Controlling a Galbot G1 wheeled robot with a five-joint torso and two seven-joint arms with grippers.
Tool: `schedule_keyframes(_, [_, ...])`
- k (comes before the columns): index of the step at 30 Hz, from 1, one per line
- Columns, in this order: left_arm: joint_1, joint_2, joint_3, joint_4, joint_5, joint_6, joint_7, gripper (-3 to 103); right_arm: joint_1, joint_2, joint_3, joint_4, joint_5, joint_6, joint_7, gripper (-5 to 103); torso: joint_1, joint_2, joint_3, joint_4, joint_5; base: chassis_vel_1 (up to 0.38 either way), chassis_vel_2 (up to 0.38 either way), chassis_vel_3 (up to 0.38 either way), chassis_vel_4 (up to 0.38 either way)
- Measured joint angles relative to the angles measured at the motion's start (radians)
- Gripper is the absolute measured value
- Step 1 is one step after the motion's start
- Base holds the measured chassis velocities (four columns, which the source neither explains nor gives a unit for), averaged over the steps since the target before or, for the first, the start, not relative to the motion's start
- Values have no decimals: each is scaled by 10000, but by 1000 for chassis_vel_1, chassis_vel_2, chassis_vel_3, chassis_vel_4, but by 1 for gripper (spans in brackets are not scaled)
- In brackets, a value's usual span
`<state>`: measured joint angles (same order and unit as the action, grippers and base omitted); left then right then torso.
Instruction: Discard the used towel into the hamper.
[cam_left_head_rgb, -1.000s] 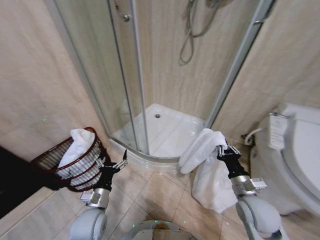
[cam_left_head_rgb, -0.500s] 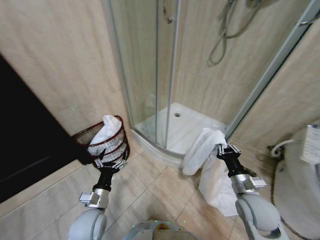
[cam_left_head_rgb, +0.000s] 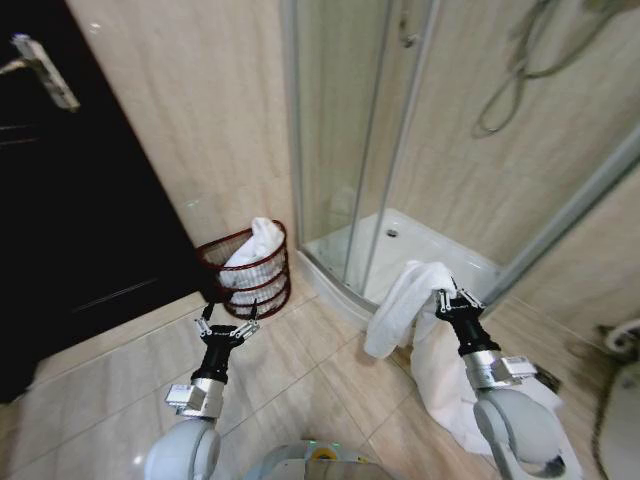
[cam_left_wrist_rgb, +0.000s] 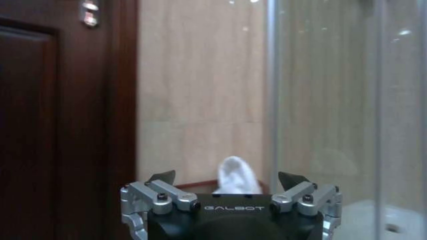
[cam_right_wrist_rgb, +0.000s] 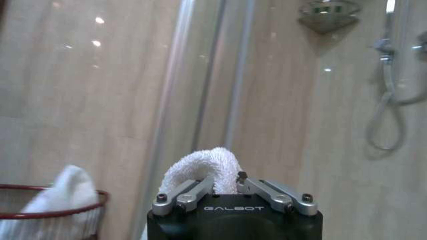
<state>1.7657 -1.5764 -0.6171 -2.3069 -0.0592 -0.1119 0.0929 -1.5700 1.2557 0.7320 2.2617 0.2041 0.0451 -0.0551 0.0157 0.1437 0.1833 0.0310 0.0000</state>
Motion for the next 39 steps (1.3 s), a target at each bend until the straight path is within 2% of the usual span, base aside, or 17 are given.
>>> schedule_keyframes(15, [-47, -174, 912, 31, 803, 154, -482, 100, 156, -516, 101, -459, 377, 186, -53, 6, 1, 0, 0, 0, -1, 167, 84, 89, 162])
schedule_keyframes(19, [-69, -169, 1203, 69, 1003, 175, -852, 100, 207, -590, 98, -643, 421, 232, -55, 6, 0, 0, 0, 0, 3, 176, 102, 89, 146])
schedule_keyframes(22, [-184, -142, 1360, 112, 1346, 306, -1571, 100, 283, -616, 60, -751, 451, 255, -68, 6, 0, 0, 0, 0, 1, 158, 94, 81, 159])
schedule_keyframes(24, [-214, -144, 1371, 152, 1438, 316, -1706, 100, 303, -617, 56, -767, 463, 261, -68, 6, 0, 0, 0, -1, 3, 165, 100, 80, 157])
schedule_keyframes(27, [-318, -151, 1470, 321, 1866, 385, -2275, 100, 389, -634, 63, -775, 688, 268, -68, 6, 26, 62, 32, 4, -1, 120, 92, 87, 117])
schedule_keyframes(33, [-310, -176, 1662, 438, 1966, 375, -2447, 100, 426, -661, 134, -839, 805, 265, -63, 6, 49, 131, 88, 0, 2, 39, 48, 42, 38])
schedule_keyframes(39, [-285, -165, 1715, 450, 1965, 358, -2455, 100, 494, -597, 106, -816, 815, 283, -84, 6, 107, 366, 256, -2, 0, 0, 0, 0, 0])
